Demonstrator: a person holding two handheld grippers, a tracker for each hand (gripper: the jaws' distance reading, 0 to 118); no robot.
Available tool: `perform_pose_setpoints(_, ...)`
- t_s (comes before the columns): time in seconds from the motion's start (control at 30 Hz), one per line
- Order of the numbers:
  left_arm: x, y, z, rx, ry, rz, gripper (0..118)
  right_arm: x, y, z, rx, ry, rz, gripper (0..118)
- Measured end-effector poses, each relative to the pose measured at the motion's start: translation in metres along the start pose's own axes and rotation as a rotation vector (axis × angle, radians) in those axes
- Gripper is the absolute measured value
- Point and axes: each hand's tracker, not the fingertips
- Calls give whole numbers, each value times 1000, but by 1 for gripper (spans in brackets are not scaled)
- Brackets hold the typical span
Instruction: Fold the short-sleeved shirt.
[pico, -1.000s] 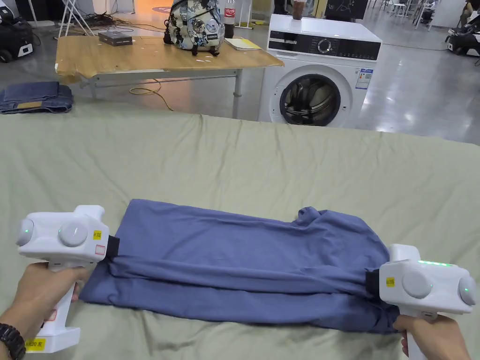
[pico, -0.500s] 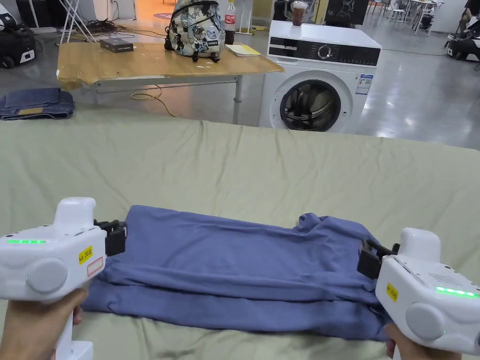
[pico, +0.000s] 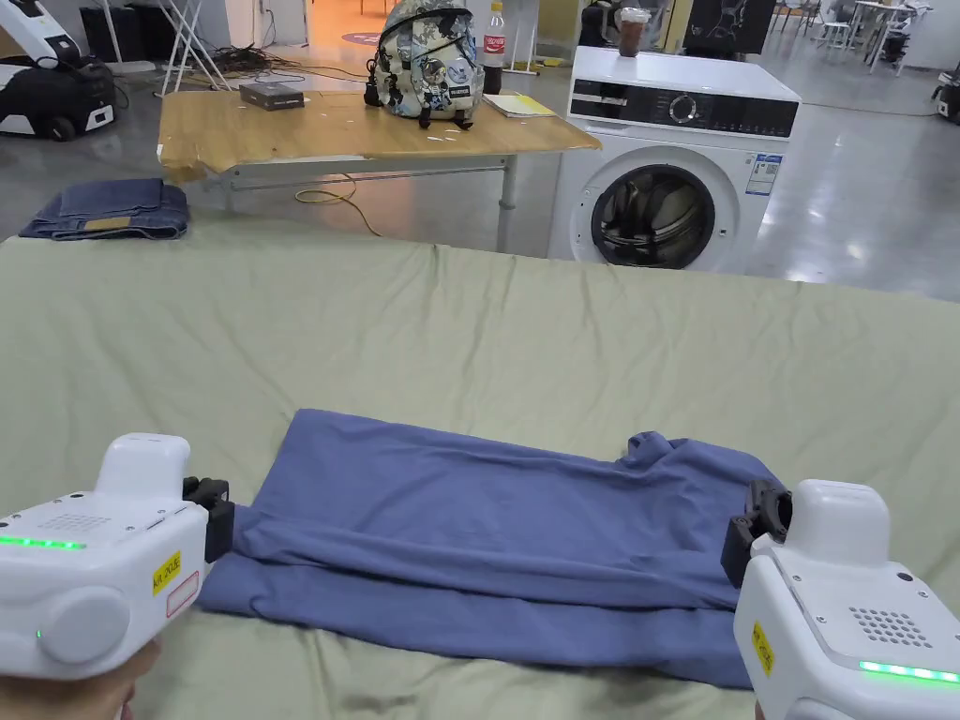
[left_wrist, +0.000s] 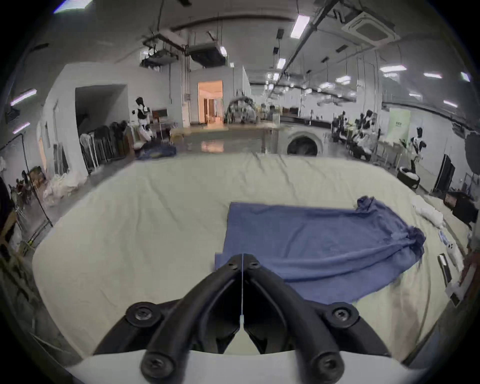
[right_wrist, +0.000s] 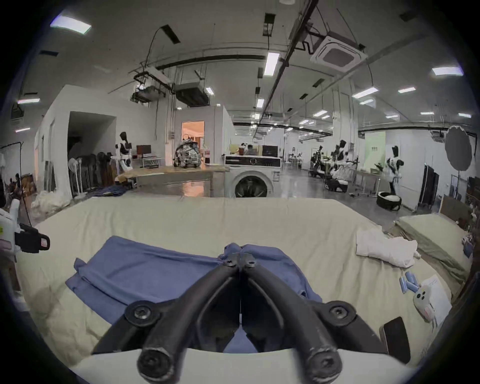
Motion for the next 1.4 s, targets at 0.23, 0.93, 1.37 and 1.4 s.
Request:
perform_pose_setpoints(0.23, -37, 3, -80, -355, -69, 67, 65, 5, -15, -8, -65, -3, 18, 0)
perform_pose_setpoints(0.93, -19, -26, -106, -525, -27, 80, 2, 58, -46, -21, -245, -50, -9, 0)
perform_pose_setpoints(1.37, -31, -28, -85, -412, -71, 80, 2, 138, -75, -86, -583, -17, -87, 77)
perform_pose_setpoints(1.4, -30, -28, -86, -415, -70, 78, 2, 138, -81, -92, -622, -7, -78, 77)
